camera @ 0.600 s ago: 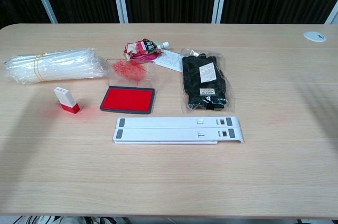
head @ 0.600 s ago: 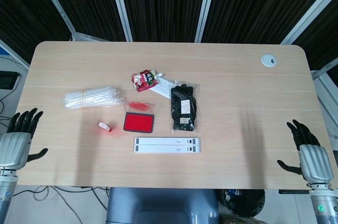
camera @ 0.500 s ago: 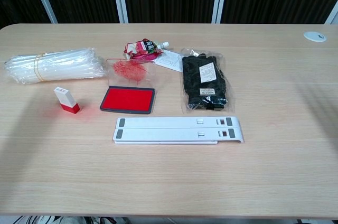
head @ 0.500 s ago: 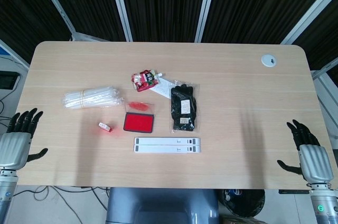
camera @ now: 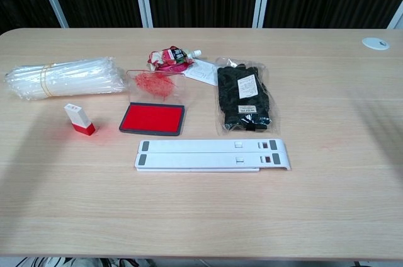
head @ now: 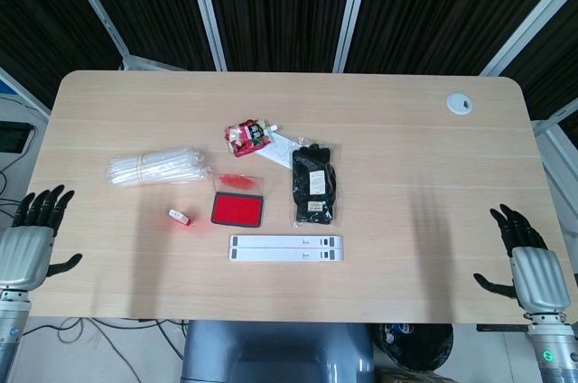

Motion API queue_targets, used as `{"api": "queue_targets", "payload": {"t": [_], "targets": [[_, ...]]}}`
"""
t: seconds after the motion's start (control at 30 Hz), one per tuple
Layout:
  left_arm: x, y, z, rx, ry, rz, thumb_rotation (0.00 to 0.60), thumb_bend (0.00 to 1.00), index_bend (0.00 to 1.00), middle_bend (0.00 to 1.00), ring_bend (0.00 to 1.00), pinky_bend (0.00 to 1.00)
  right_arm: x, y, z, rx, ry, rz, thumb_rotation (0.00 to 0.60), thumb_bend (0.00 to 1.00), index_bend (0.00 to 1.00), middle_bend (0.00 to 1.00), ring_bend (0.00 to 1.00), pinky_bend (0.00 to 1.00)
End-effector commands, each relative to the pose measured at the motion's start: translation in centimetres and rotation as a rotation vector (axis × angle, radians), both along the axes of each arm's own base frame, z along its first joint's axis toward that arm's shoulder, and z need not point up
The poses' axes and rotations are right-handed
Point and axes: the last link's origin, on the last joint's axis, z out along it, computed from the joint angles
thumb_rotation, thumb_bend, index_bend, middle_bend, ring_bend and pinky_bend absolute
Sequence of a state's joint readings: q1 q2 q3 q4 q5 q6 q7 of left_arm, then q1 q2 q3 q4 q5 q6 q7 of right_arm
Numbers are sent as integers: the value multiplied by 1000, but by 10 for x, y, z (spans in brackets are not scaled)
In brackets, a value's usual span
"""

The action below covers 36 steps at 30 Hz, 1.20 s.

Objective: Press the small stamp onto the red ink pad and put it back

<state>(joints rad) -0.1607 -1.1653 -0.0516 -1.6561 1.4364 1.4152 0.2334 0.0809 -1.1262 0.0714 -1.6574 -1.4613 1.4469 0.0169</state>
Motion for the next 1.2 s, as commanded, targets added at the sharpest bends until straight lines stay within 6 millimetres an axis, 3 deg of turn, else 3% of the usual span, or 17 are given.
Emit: {"api": "queue_targets", "payload": {"t": [0.03,0.3,0.53,0.7,1.07,1.2], "targets": [[1,2,-1,-3,5,-4,600,63,0,0,0,0,-1,-1,0,-1,-3,-5,600,35,0,0,0,184],[5,16,-3,-35,56,-33,600,63,0,0,0,0,-2,-2,-1,3,-11,-15,600,38,0,0,0,184],[21,46,-15,-143,115,-82,600,72,0,0,0,6,-2,-3,-1,10,-23,-21,600,40,0,0,0,184],[40,74,-34,-241,168,-125,600,124,12,7,1,105,-3,-3,-1,12,-32,-27,600,46,0,0,0,184],[63,114,-77,-385,266,-157,600,131,128,150,34,137,-3,-4,-1,15,-49,-35,600,49,0,0,0,184],[68,120,-91,-421,275,-156,600,183,166,185,35,138,-3,-4,-1,17,-57,-38,600,51,0,0,0,184]]}}
